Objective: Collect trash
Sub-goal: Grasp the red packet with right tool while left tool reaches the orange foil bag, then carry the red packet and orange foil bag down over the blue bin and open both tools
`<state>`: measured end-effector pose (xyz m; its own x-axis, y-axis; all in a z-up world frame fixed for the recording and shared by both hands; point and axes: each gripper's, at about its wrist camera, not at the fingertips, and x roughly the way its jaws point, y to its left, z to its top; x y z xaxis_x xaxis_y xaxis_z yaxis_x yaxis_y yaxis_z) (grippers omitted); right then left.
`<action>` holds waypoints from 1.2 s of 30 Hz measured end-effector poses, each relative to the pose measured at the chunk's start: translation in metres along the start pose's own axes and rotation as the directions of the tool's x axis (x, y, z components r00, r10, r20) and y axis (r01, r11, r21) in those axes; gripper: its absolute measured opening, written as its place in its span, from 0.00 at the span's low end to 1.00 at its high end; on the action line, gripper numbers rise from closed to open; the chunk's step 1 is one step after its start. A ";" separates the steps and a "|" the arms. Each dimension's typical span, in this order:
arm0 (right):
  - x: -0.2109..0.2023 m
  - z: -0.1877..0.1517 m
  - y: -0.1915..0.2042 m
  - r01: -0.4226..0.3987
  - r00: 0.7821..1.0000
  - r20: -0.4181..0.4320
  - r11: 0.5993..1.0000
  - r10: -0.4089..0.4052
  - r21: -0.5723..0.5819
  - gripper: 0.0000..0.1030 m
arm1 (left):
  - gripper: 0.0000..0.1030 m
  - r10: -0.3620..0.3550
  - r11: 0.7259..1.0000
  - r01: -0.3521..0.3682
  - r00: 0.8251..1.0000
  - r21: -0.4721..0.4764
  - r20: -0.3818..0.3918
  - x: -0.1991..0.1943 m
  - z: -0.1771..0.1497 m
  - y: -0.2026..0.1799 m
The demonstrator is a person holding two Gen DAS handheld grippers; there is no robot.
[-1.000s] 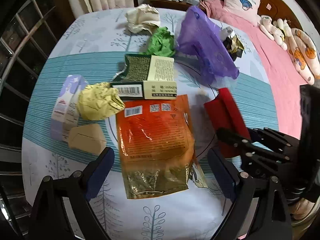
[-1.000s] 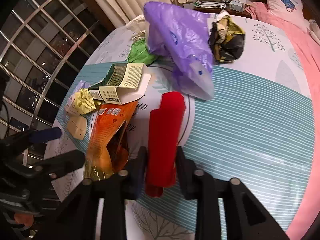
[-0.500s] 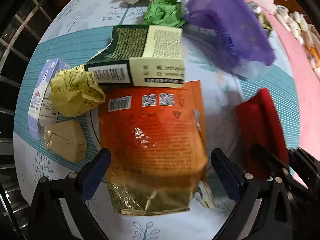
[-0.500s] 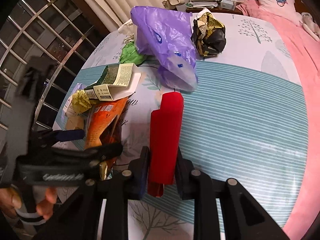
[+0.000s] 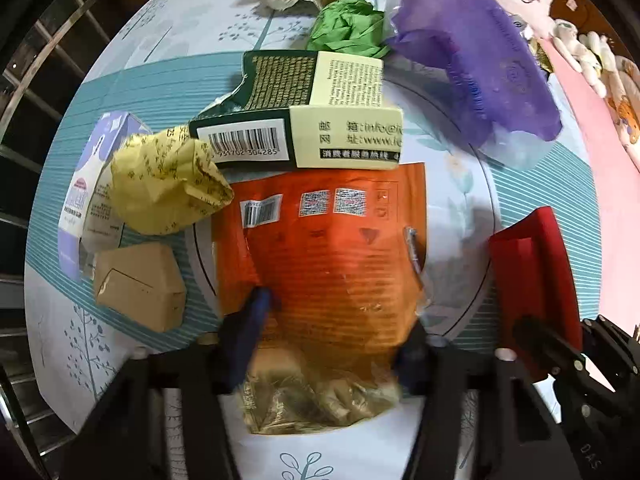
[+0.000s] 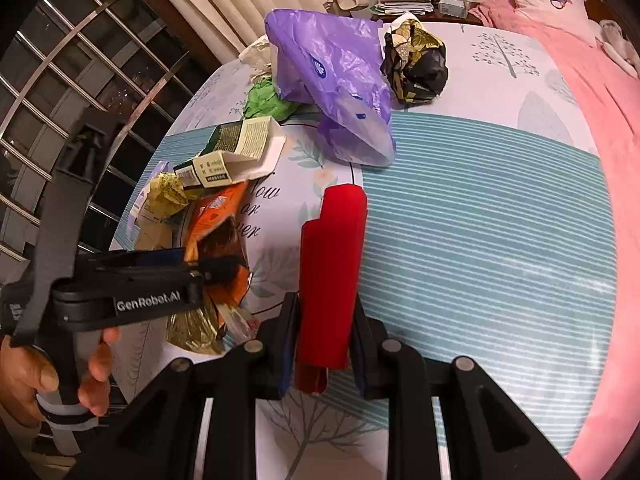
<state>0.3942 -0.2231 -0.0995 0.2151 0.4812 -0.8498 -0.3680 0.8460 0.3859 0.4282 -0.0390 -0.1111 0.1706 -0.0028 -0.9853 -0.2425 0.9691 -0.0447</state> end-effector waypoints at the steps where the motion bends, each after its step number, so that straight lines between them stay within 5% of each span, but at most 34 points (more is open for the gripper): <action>1: 0.000 -0.001 0.001 0.001 1.000 -0.001 1.000 -0.001 0.002 0.23 | 0.43 -0.002 1.000 0.002 1.000 -0.003 0.000 0.000 0.000 0.002; 6: -0.005 -0.009 0.009 0.008 1.000 0.004 1.000 -0.008 0.005 0.22 | 0.17 -0.051 0.998 0.052 0.999 -0.040 0.014 -0.012 -0.005 0.020; 11: -0.016 -0.016 0.024 0.016 1.000 0.025 1.000 -0.016 0.001 0.22 | 0.08 -0.099 0.994 0.100 0.995 -0.035 0.033 -0.028 -0.018 0.032; 23: -0.059 -0.057 0.088 0.049 0.991 0.124 0.999 -0.050 0.017 0.22 | 0.05 -0.236 0.969 0.225 0.965 0.101 0.116 -0.114 -0.093 0.052; 36: -0.083 -0.167 0.195 0.099 0.978 0.176 0.993 -0.109 0.066 0.22 | 0.05 -0.334 0.924 0.288 0.928 0.250 0.165 -0.164 -0.208 0.151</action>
<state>0.1539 -0.1367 -0.0138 0.4102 0.4189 -0.8101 -0.2844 0.9028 0.3228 0.1654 0.0567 0.0091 0.3971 -0.2859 -0.8721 0.0643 0.9566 -0.2843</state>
